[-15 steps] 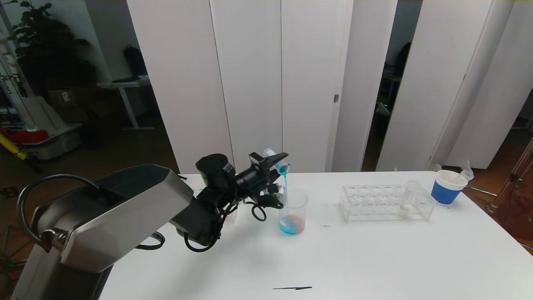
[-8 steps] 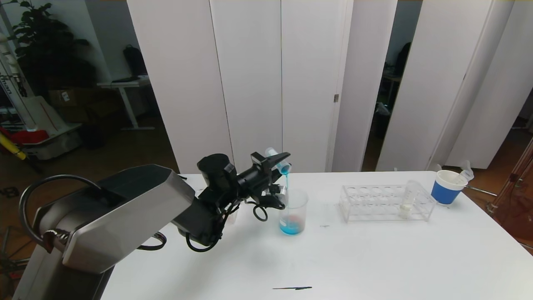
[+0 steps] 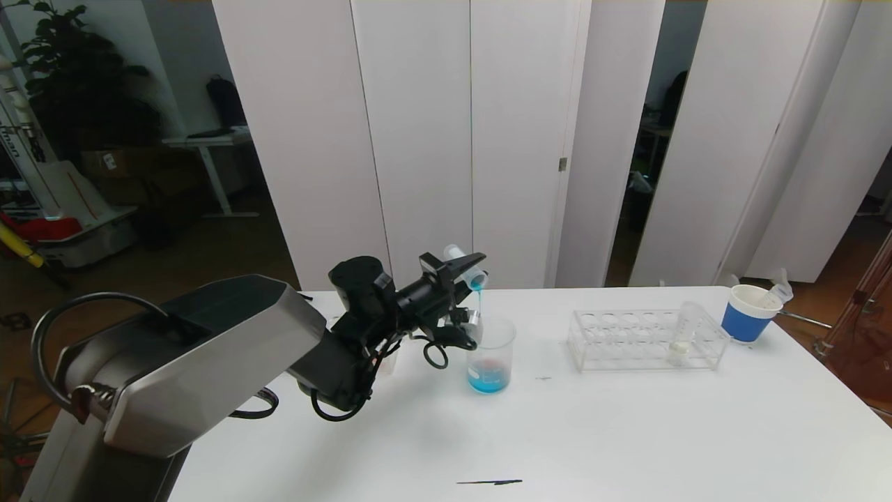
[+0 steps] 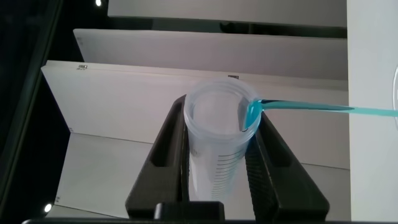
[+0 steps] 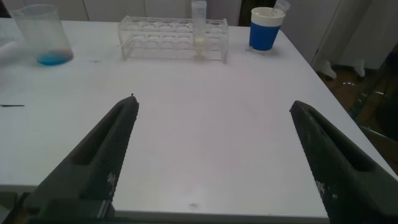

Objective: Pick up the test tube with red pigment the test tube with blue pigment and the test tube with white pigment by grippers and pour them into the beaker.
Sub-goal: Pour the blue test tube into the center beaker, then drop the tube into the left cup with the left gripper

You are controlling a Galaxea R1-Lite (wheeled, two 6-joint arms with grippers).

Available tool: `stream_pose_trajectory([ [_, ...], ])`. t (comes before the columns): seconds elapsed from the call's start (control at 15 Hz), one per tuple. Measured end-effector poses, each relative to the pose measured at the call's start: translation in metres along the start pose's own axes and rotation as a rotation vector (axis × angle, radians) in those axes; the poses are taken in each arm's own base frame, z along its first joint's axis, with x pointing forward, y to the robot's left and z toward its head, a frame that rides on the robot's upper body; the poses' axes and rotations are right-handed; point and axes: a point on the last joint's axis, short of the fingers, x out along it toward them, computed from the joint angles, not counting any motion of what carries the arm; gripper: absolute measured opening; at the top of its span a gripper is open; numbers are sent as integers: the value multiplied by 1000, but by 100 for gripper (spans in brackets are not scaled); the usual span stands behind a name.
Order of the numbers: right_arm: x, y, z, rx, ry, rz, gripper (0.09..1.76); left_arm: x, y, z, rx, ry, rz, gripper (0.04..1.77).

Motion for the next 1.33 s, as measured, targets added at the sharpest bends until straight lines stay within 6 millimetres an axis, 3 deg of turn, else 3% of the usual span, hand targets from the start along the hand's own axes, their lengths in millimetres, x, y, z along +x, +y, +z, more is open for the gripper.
stream_pose_trajectory([
  [1.33,0,0,0,0,0,0,175,-3,4,-1,2,-7,7,60],
])
